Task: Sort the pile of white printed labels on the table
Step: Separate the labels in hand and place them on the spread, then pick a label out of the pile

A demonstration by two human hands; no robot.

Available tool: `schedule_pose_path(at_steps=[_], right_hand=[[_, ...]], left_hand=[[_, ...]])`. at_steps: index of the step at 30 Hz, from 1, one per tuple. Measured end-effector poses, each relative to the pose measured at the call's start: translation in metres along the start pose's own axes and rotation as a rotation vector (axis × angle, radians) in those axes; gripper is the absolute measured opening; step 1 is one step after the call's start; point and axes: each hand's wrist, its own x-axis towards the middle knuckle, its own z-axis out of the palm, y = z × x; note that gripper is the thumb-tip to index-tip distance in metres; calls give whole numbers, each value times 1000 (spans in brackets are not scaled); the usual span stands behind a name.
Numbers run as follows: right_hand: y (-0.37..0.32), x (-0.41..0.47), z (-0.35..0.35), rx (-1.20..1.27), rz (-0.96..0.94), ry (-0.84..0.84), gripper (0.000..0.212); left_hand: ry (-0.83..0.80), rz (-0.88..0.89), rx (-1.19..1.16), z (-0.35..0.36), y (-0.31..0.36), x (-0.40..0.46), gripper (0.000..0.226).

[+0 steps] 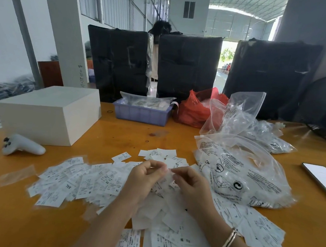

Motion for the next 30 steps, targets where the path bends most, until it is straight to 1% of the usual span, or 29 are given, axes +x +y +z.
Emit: schedule_pose_path(at_steps=[2,3,5,7,9,11,13,15,17,18,21,23,24,26,28,30], right_hand=[[0,0,-1,20,12,33,28],[-2,1,-2,29,12,40,27],[-8,4,-8,43,0,78,24],[-18,11,-20,53,-26,180,21],[-26,24,-38,63,-55,319,22],[-27,41,-60,-28,-76,445,24],[-20,59,-81,-201,-66,498,22],[-7,77,-102,-425,12,479,26],[6,89,-120,-637,131,380,28],[12,92,-127,-742,198,309,29],[27,97,-133,-1104,310,36,25],[33,93,-128,-1232,362,-133,32],[35,91,-125,-1224,382,-158,32],[35,88,-120,-1177,386,-126,28],[30,84,-118,-1143,372,-60,26],[28,78,-118,-1104,331,38,30]], left_hand=[[25,56,60,-2,1,2,0],[55,73,77,-4,2,3,1],[160,76,98,-13,6,6,4],[292,81,138,-26,8,10,6],[387,113,231,-45,8,16,9],[441,123,401,-64,8,22,10],[474,84,581,-81,5,25,9],[448,-5,764,-89,1,25,11],[390,-96,960,-90,-4,24,14],[377,-112,1039,-88,-6,23,15],[438,-50,1186,-82,-8,22,15],[461,49,1209,-75,-7,21,16],[459,117,1196,-71,-7,21,16],[438,252,1160,-58,-7,19,15],[393,369,1134,-46,-8,17,13],[336,445,1111,-36,-9,15,11]])
